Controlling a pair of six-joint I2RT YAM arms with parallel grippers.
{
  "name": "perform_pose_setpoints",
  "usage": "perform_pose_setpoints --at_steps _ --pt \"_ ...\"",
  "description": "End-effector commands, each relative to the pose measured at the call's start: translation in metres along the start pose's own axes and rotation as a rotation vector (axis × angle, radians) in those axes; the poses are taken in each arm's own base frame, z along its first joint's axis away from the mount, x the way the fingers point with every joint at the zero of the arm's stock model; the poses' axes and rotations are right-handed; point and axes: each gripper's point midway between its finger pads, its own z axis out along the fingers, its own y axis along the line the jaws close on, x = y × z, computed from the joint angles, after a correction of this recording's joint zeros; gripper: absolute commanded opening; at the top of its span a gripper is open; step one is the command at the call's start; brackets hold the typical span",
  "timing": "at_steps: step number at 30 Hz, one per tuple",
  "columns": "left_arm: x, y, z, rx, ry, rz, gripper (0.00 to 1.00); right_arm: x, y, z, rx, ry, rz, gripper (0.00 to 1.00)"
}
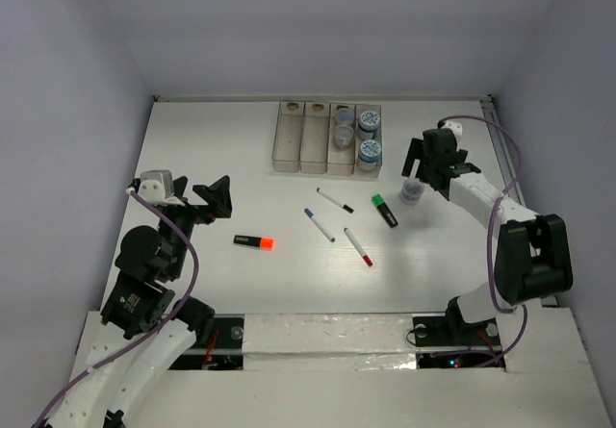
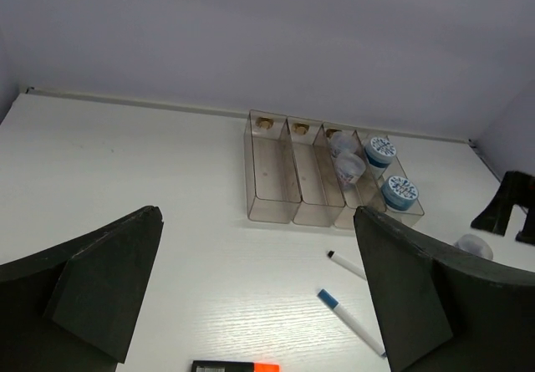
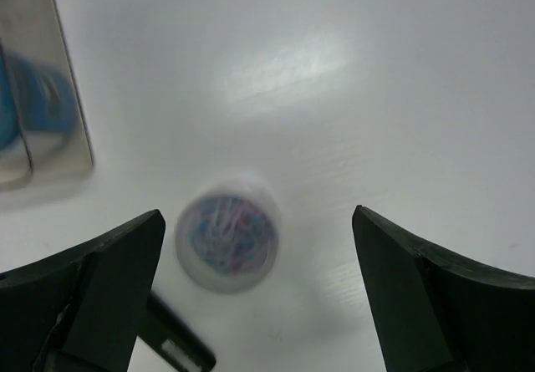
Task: Sort the stationery into containers
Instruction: Place the stationery in the storage box.
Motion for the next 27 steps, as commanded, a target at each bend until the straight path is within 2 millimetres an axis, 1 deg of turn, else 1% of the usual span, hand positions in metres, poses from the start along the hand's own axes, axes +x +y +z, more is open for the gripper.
perform_pose_setpoints --at_steps 1,4,6,8,10,11,13,16,17,19,20,22,23,24,25,27 --pt "-0.011 -0.007 -0.001 0.035 -0.046 -0.027 0.99 0.033 -0.007 0.003 0.038 0.071 -0.004 1.00" --pt "-0.012 -0.008 -0.002 0.046 -0.046 -0.028 0.99 0.043 -0.001 0.010 0.016 0.109 -0.005 1.00" --pt "-0.012 -0.008 -0.002 0.046 -0.047 -0.028 0.99 0.051 0.008 0.013 -0.034 0.143 -0.008 1.00" --pt "-0.013 -0.008 -0.003 0.048 -0.053 -0.030 0.99 0.052 0.015 0.014 -0.070 0.138 0.003 1.00" --pt "-0.013 -0.008 -0.003 0.048 -0.054 -0.030 0.99 0.054 0.014 0.018 -0.062 0.142 0.000 0.98" --pt "-0.013 -0.008 -0.003 0.046 -0.053 -0.030 0.99 0.052 0.015 0.019 -0.061 0.141 -0.002 0.96" --pt "-0.013 -0.008 -0.003 0.044 -0.052 -0.030 0.99 0.056 0.017 0.024 -0.063 0.157 -0.005 0.94" --pt "-0.012 -0.007 -0.002 0.041 -0.050 -0.029 0.99 0.057 0.015 0.025 -0.051 0.153 0.000 0.83" --pt "-0.012 -0.008 -0.002 0.042 -0.050 -0.029 0.99 0.054 0.014 0.023 -0.046 0.144 0.001 0.73" --pt "-0.011 -0.008 -0.001 0.043 -0.045 -0.027 0.99 0.050 0.014 0.021 -0.048 0.130 0.004 0.61" --pt "-0.011 -0.008 -0.001 0.044 -0.044 -0.027 0.99 0.042 0.014 0.016 -0.053 0.111 0.002 0.50" --pt "-0.010 -0.008 0.000 0.043 -0.041 -0.026 0.99 0.033 0.022 0.007 -0.063 0.086 -0.028 0.46" --pt "-0.010 -0.008 0.000 0.042 -0.042 -0.025 0.99 0.025 0.026 0.000 -0.061 0.061 -0.041 0.44" --pt "-0.010 -0.008 0.000 0.041 -0.041 -0.024 0.99 0.024 0.045 -0.009 -0.093 0.049 -0.077 0.43" --pt "-0.009 -0.008 0.001 0.039 -0.039 -0.023 0.99 0.010 0.058 -0.018 -0.114 0.021 -0.100 0.43" --pt "-0.008 -0.008 0.002 0.038 -0.034 -0.022 0.99 -0.002 0.085 -0.031 -0.168 -0.020 -0.135 0.43"
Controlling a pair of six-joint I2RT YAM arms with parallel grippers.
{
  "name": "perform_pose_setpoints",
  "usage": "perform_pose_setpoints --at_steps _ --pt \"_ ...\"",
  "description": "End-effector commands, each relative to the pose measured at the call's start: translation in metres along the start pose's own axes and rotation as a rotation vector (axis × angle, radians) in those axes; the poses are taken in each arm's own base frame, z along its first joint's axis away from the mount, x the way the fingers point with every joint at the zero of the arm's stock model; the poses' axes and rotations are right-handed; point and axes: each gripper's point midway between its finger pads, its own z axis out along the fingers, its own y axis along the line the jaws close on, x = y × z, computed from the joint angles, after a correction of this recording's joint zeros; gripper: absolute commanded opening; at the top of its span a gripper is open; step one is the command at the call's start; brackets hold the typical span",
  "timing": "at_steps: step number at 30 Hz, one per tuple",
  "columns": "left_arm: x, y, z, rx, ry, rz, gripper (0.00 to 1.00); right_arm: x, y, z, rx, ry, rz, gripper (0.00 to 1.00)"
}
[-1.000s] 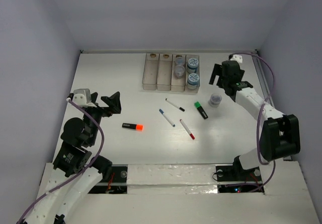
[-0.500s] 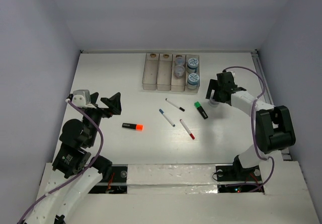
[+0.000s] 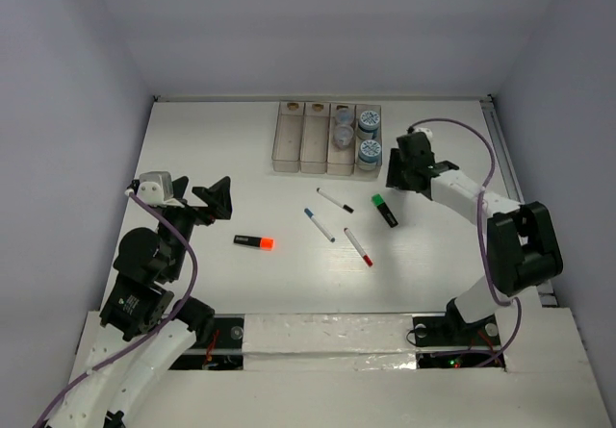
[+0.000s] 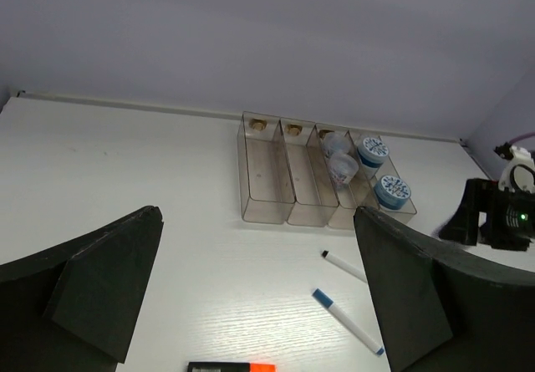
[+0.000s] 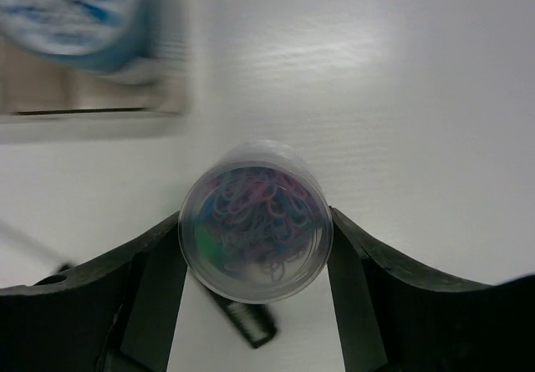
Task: Sort the stationery into containers
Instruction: Place the stationery in the storage box.
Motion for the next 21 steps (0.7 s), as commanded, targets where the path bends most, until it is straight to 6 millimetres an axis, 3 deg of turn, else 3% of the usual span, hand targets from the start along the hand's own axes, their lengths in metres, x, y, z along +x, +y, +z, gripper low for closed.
perform_pose_setpoints --at_steps 1,5,7,9,11,12,14,21 --pt "-0.005 -0.004 0.005 0.011 -0.026 -0.013 0.99 -0.066 0.071 -0.050 -0.157 -0.211 -0.073 0.43" --pt "-0.001 -0.003 0.008 0.004 -0.011 -0.006 0.99 -0.097 0.132 -0.072 -0.340 -0.292 -0.092 0.43" --pt "0.000 -0.002 0.009 0.000 -0.007 -0.004 0.99 -0.097 0.154 -0.067 -0.406 -0.274 -0.108 0.44" --pt "0.001 -0.002 0.009 -0.002 -0.005 -0.003 0.99 -0.109 0.170 -0.068 -0.440 -0.291 -0.118 0.43" --pt "0.002 -0.002 0.010 -0.004 0.001 0.000 0.99 -0.107 0.181 -0.054 -0.446 -0.268 -0.141 0.44" --pt "0.002 -0.002 0.010 -0.005 0.001 0.000 0.99 -0.117 0.187 -0.055 -0.455 -0.287 -0.139 0.44" --pt "0.003 -0.002 0.011 -0.005 0.005 0.001 0.99 -0.111 0.193 -0.039 -0.444 -0.252 -0.165 0.44" --pt "0.004 -0.002 0.013 -0.010 0.008 0.003 0.99 -0.109 0.206 -0.019 -0.430 -0.228 -0.203 0.44"
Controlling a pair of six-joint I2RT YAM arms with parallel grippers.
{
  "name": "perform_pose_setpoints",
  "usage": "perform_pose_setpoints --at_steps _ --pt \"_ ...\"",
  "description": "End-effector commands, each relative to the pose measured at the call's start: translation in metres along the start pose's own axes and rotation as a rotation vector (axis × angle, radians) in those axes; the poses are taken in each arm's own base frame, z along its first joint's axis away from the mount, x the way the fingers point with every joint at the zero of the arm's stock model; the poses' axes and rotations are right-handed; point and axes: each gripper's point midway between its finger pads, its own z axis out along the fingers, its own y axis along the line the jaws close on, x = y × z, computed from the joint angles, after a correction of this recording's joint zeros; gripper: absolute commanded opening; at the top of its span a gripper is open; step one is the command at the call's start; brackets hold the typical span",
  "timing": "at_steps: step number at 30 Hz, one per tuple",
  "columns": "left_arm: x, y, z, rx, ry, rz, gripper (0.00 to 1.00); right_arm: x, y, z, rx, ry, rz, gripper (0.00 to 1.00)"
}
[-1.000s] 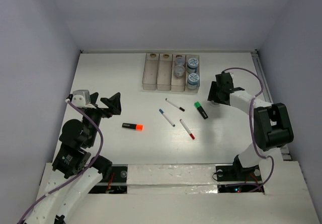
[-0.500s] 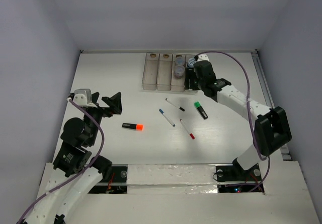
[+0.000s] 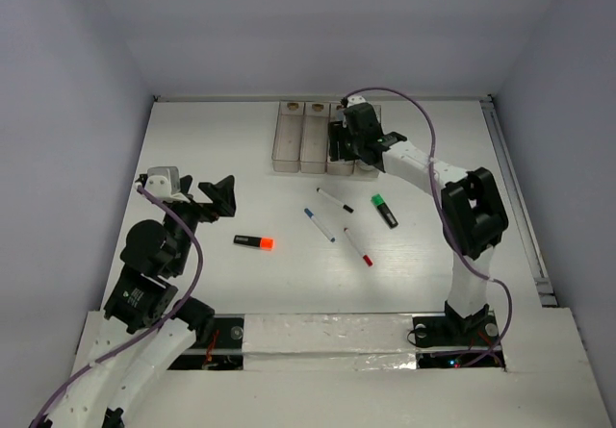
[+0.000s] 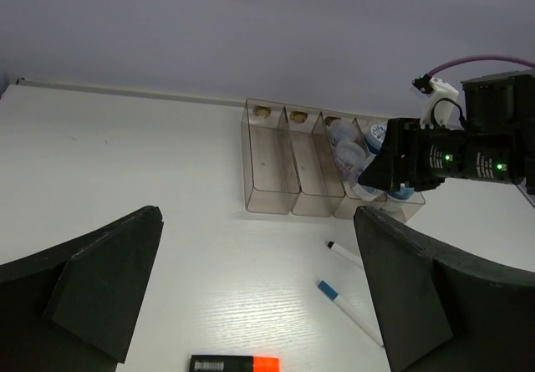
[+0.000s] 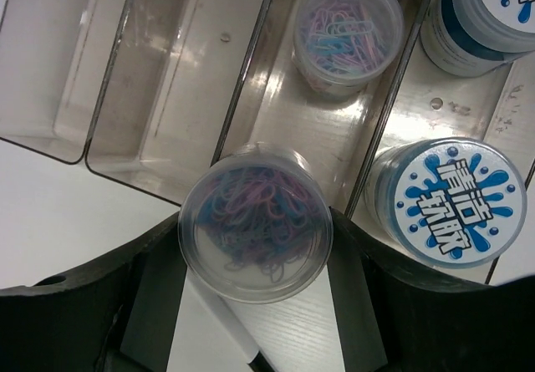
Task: Sort the stationery into containers
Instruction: Place the stationery in the storage box.
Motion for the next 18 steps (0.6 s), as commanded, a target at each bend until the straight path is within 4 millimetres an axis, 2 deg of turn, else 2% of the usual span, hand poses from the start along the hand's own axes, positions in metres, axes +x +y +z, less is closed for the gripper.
perform_pose_setpoints --at_steps 1,6,7,11,16,18 --pt "-0.007 0.000 0.005 -0.007 -0.033 -0.010 0.99 -0.038 0.011 -0.007 -0.027 -0.086 -0.023 0.44" --pt "-0.006 -0.001 0.006 -0.001 -0.028 -0.009 0.99 -0.035 0.005 0.002 0.010 -0.073 -0.034 0.46" --pt "-0.006 -0.001 0.006 -0.001 -0.028 -0.009 0.99 -0.030 0.004 0.006 0.019 -0.057 -0.039 0.52" --pt "-0.005 -0.001 0.006 -0.002 -0.026 -0.008 0.99 -0.029 -0.003 0.008 0.057 -0.051 -0.041 0.65" --pt "-0.006 -0.002 0.006 0.001 -0.026 -0.009 0.99 -0.032 -0.005 0.010 0.074 -0.046 -0.048 0.70" --pt "-0.005 -0.002 0.007 0.002 -0.022 -0.007 0.99 -0.035 -0.006 0.009 0.085 -0.054 -0.051 0.78"
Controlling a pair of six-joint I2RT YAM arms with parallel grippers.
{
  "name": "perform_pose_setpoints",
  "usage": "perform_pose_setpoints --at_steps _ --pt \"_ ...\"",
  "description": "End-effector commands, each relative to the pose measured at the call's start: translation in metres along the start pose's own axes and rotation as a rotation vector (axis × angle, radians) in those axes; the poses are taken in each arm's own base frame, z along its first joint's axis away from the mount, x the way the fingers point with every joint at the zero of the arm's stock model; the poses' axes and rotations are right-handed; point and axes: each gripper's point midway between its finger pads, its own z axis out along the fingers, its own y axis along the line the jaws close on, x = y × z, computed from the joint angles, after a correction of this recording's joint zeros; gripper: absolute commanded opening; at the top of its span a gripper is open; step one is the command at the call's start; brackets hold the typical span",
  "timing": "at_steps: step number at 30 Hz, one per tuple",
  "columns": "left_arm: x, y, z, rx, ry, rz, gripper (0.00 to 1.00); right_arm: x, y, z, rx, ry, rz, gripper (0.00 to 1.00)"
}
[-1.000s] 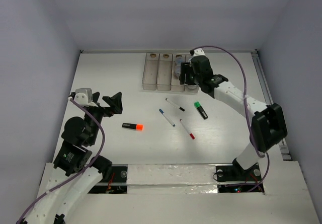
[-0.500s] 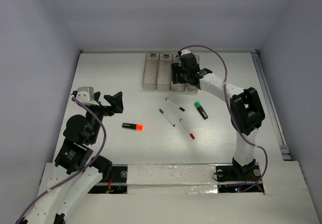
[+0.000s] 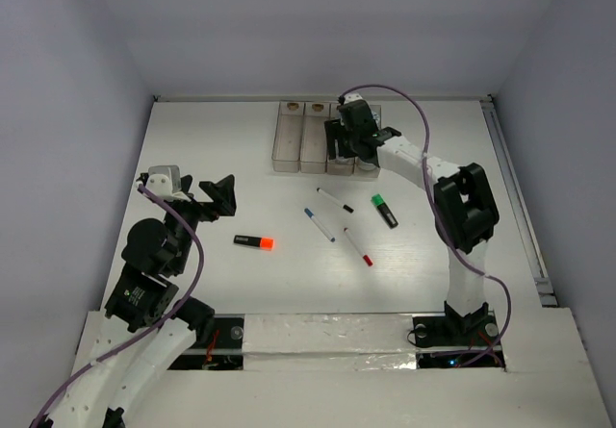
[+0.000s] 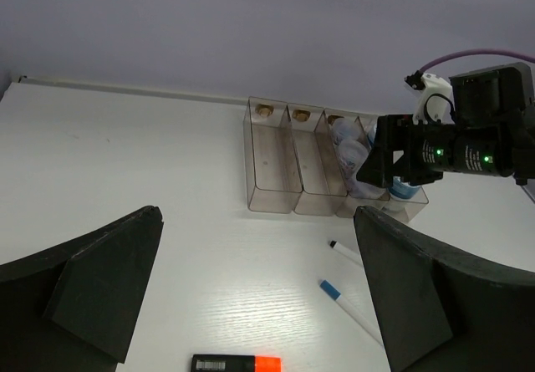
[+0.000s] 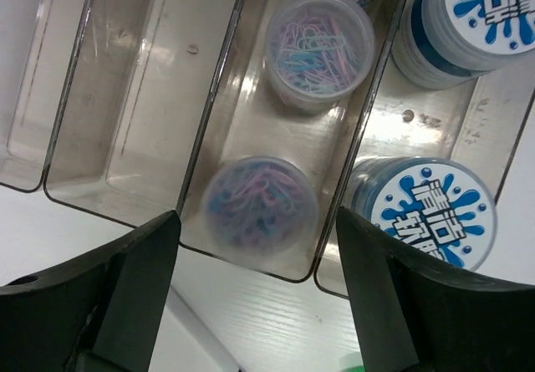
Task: Sort the stationery into containers
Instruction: Place the stationery in the storage box, then pick up the stationery from the center of the board.
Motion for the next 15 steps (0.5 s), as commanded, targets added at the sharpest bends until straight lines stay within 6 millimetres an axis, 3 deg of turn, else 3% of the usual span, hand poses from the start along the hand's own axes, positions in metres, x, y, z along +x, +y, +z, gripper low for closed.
perform_pose_setpoints --at_steps 1,2,6,7,8,9,10,11,12,14,15 --pt "-0.006 -0.003 0.005 0.008 -0.028 -0.010 0.99 -0.039 0.002 -0.011 0.013 -0.094 -0.003 0.82" --pt "-0.006 -0.003 0.005 0.007 -0.028 -0.010 0.99 -0.040 0.002 -0.012 0.007 -0.096 -0.008 0.88" --pt "-0.006 -0.003 0.005 0.009 -0.026 -0.010 0.99 -0.042 0.011 -0.025 -0.040 -0.116 -0.028 0.92" --pt "-0.006 -0.003 0.005 0.009 -0.026 -0.010 0.99 -0.052 0.020 -0.038 -0.062 -0.157 -0.037 0.92" --pt "-0.006 -0.003 0.005 0.009 -0.027 -0.010 0.99 -0.052 0.038 -0.047 -0.098 -0.176 -0.081 0.91" --pt "-0.006 -0.003 0.005 0.009 -0.027 -0.010 0.99 -0.038 0.051 -0.052 -0.143 -0.165 -0.113 0.90" --pt "-0.007 -0.003 0.005 0.009 -0.029 -0.012 0.99 -0.046 0.067 -0.067 -0.198 -0.211 -0.136 0.89" --pt "-0.007 -0.003 0.005 0.008 -0.030 -0.013 0.99 -0.040 0.083 -0.072 -0.245 -0.215 -0.184 0.88" --pt "-0.007 -0.003 0.005 0.008 -0.030 -0.013 0.99 -0.028 0.112 -0.082 -0.320 -0.211 -0.233 0.86" --pt "-0.009 0.001 0.005 -0.009 -0.038 -0.013 0.99 -0.004 0.150 -0.093 -0.455 -0.191 -0.307 0.83" --pt "-0.010 0.002 0.004 -0.013 -0.040 -0.014 0.99 0.017 0.179 -0.103 -0.535 -0.176 -0.381 0.81"
